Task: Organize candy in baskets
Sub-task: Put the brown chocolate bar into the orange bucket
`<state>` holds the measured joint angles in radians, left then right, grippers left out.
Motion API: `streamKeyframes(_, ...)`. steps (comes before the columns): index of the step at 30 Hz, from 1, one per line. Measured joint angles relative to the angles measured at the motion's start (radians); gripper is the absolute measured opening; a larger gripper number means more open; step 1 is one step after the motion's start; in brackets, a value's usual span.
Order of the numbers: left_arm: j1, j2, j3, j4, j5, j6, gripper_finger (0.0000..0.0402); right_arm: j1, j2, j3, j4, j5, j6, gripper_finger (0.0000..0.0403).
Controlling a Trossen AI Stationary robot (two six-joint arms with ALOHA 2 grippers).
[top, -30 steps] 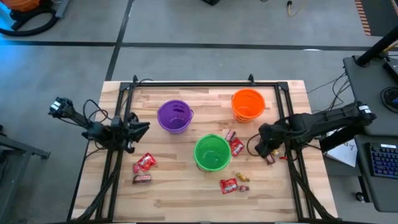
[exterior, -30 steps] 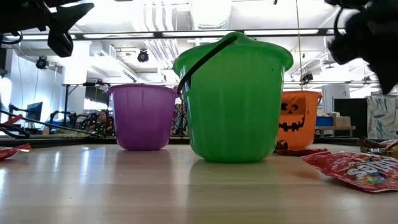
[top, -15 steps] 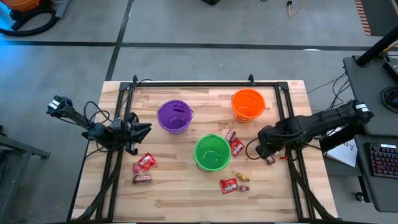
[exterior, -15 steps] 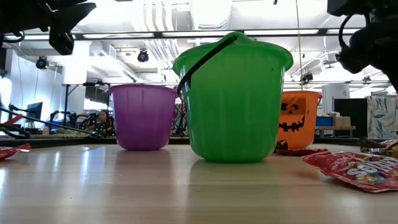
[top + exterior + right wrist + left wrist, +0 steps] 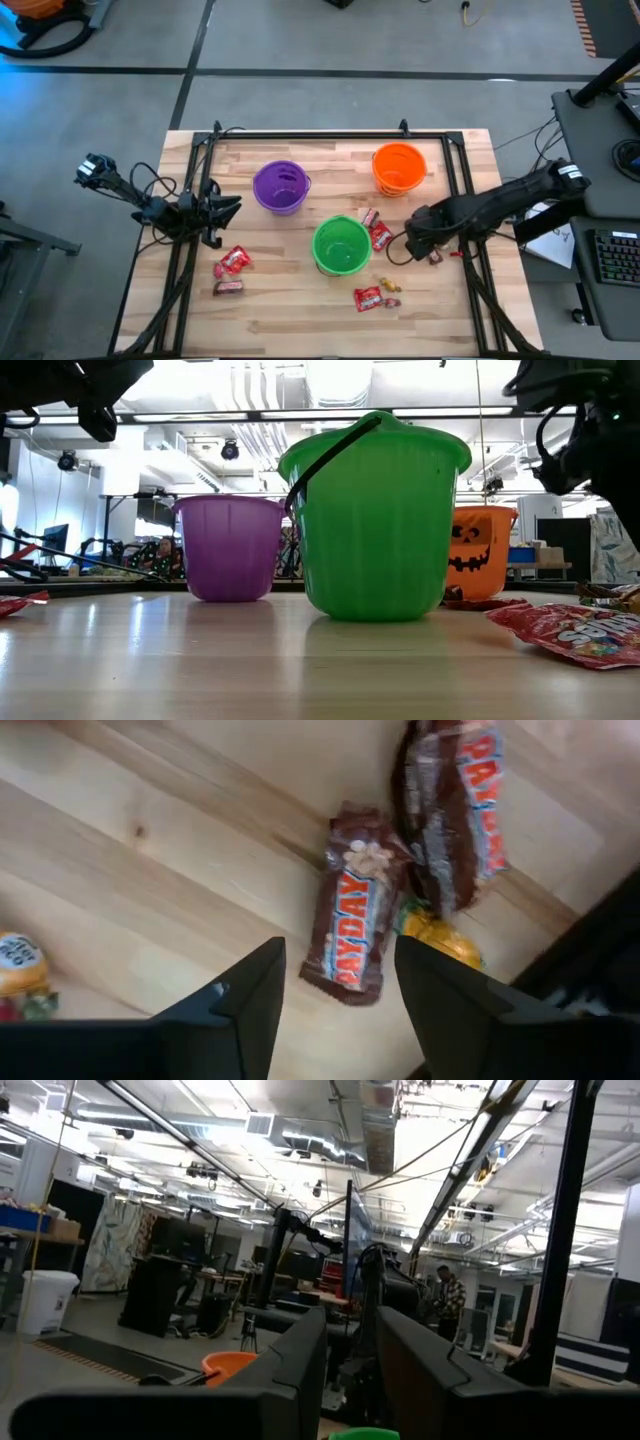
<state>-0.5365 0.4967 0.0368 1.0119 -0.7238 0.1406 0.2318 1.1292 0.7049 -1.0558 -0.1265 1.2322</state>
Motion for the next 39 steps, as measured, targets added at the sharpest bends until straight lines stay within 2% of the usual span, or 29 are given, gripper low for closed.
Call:
streamKeyframes(17,0.000,0.001,0.000,0.000,0.000,-0.012,0.0077,0.065,0.256,-0.003,0.093,0.050,-0.023,0.0173)
streamKeyframes(23,0.000,0.001,0.000,0.000,0.000,-0.018,0.0077,0.065,0.307,0.001,0.127,0.055,-0.039,0.0141)
streamKeyframes(32,0.000,0.000,0.000,0.002,-0.001,-0.018,0.0077,0.065,0.266,0.004,0.145,0.064,-0.039,0.0052)
streamKeyframes(39,0.000,0.000,0.000,0.003,-0.001,-0.018,0.0077,0.065,0.147,0.005,0.142,0.044,-0.036,0.0055)
